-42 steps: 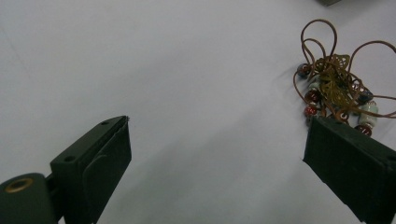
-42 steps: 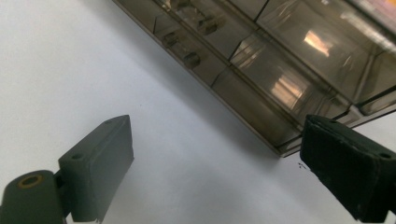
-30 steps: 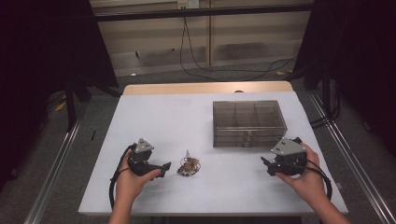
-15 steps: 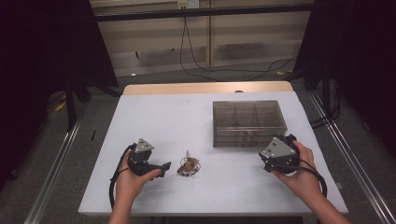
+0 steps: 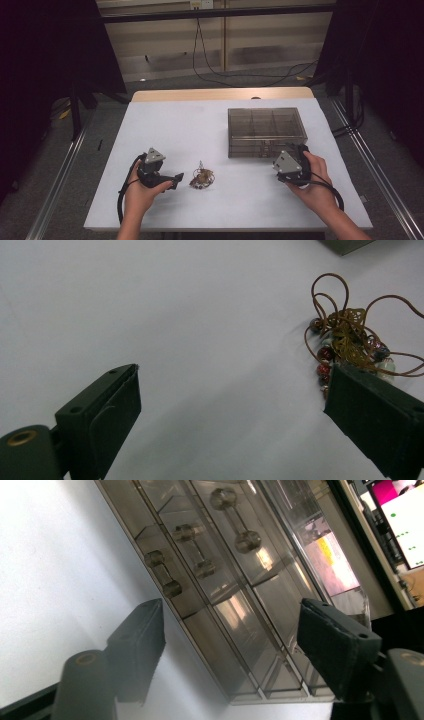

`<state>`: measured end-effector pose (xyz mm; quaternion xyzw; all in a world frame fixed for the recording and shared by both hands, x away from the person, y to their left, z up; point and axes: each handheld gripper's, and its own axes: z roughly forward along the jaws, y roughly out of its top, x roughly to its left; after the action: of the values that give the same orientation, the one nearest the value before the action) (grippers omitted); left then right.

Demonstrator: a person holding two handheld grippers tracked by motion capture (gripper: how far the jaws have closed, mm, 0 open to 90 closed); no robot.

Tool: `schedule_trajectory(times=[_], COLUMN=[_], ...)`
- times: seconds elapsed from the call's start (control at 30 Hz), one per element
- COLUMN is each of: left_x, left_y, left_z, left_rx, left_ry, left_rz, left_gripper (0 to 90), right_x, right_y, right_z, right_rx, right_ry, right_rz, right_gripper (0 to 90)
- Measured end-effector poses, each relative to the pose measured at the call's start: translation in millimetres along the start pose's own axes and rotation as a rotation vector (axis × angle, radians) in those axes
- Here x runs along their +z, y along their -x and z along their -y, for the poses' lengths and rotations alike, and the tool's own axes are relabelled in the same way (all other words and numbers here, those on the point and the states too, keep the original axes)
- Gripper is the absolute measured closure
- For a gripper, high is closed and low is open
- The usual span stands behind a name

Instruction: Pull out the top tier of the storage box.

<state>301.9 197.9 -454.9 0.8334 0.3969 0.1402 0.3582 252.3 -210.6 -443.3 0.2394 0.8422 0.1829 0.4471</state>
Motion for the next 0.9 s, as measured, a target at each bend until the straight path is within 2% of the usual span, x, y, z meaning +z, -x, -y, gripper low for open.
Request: schedule_trajectory(times=[0.03, 0.13, 0.33, 0.37, 0.4, 0.43, 0.47, 0.53, 0.63, 0.67, 0.73, 0.77, 0.9], left_x=[0.0, 0.6, 0.9, 0.9, 1.0, 0.9, 0.6, 0.4, 0.5, 0.8, 1.3, 1.4, 1.4], left_y=[0.0, -0.1, 1.4, 1.3, 1.2, 1.2, 1.0, 1.5, 1.5, 1.7, 2.6, 2.3, 2.1], left_z=[0.0, 0.2, -0.1, -0.1, 0.0, 0.0, -0.1, -0.4, -0.5, -0.3, -0.4, -0.6, -0.9], left_rx=[-0.001, -0.002, -0.001, -0.001, -0.001, 0.000, 0.002, 0.001, 0.005, 0.006, 0.005, 0.014, 0.029], left_ry=[0.000, 0.001, 0.000, 0.001, 0.001, 0.001, -0.001, 0.001, 0.000, 0.001, 0.002, 0.000, -0.012], left_rz=[0.001, 0.000, -0.002, -0.002, -0.001, -0.002, -0.003, 0.002, -0.001, -0.003, -0.004, -0.002, 0.002], left_gripper=[7.9, 8.1, 8.2, 8.2, 8.2, 8.2, 8.2, 8.3, 8.4, 8.4, 8.5, 8.6, 8.7], right_x=[0.1, 1.6, 2.9, 3.7, 4.1, 4.7, 5.0, 5.2, 6.8, 7.5, 8.3, 9.3, 12.6], right_y=[-1.2, -1.8, -7.2, -9.5, -9.8, -11.5, -11.8, -14.0, -16.6, -16.4, -19.4, -18.6, -20.9], right_z=[-0.9, -2.5, -6.3, -6.8, -7.7, -8.1, -8.8, -9.8, -11.6, -12.5, -13.2, -14.3, -15.7], right_rx=[-0.010, -0.079, -0.148, -0.146, -0.175, -0.175, -0.195, -0.211, -0.255, -0.289, -0.294, -0.331, -0.343], right_ry=[0.004, 0.015, 0.014, 0.014, 0.012, 0.013, 0.015, 0.012, 0.013, 0.011, 0.008, 0.006, -0.011], right_rz=[0.015, 0.047, 0.094, 0.101, 0.110, 0.114, 0.122, 0.150, 0.169, 0.176, 0.194, 0.201, 0.210], right_gripper=[30.5, 33.2, 38.9, 39.9, 41.0, 41.8, 42.0, 44.3, 47.1, 48.3, 50.9, 52.3, 56.1])
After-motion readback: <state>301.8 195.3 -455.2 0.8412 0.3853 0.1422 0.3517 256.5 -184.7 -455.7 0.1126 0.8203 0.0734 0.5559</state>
